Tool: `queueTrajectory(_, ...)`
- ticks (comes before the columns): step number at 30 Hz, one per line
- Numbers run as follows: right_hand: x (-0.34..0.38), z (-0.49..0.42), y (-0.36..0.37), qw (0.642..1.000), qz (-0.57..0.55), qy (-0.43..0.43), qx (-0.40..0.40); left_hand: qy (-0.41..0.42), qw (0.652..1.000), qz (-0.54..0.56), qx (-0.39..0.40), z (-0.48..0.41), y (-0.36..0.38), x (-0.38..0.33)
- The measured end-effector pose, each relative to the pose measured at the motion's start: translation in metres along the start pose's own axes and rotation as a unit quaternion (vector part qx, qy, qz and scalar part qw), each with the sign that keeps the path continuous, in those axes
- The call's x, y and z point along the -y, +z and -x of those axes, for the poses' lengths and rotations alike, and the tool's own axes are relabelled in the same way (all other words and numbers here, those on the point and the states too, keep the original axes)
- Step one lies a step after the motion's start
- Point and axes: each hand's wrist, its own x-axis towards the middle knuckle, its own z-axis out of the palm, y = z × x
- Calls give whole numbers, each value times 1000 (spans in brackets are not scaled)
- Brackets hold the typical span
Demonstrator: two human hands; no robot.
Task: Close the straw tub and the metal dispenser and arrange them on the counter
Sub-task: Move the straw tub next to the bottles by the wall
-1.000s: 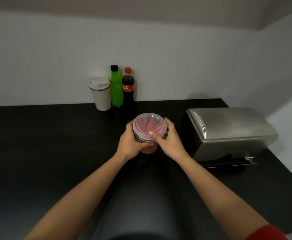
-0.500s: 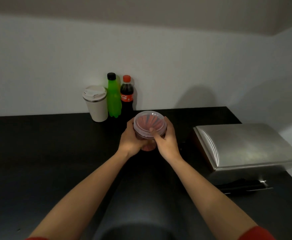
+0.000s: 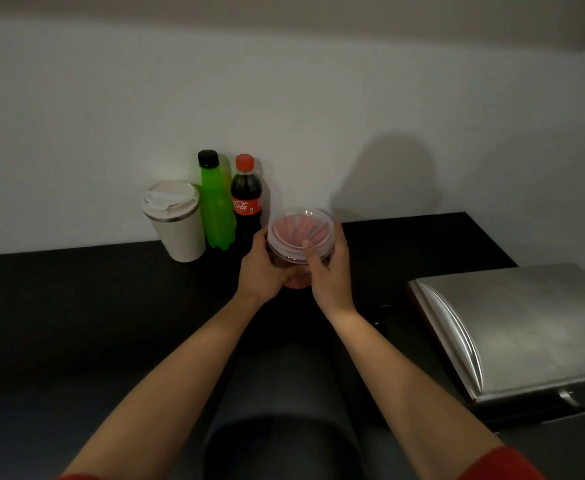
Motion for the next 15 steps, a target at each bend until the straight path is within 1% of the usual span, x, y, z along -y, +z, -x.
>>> queueTrajectory(4, -1, -16, 6, 1000, -9, -19, -8, -22, 1000, -10, -2, -19, 3, 6)
queueTrajectory(15, -16, -51, 11, 1000, 5, 13, -13, -18, 1000, -7, -11, -53, 12, 12)
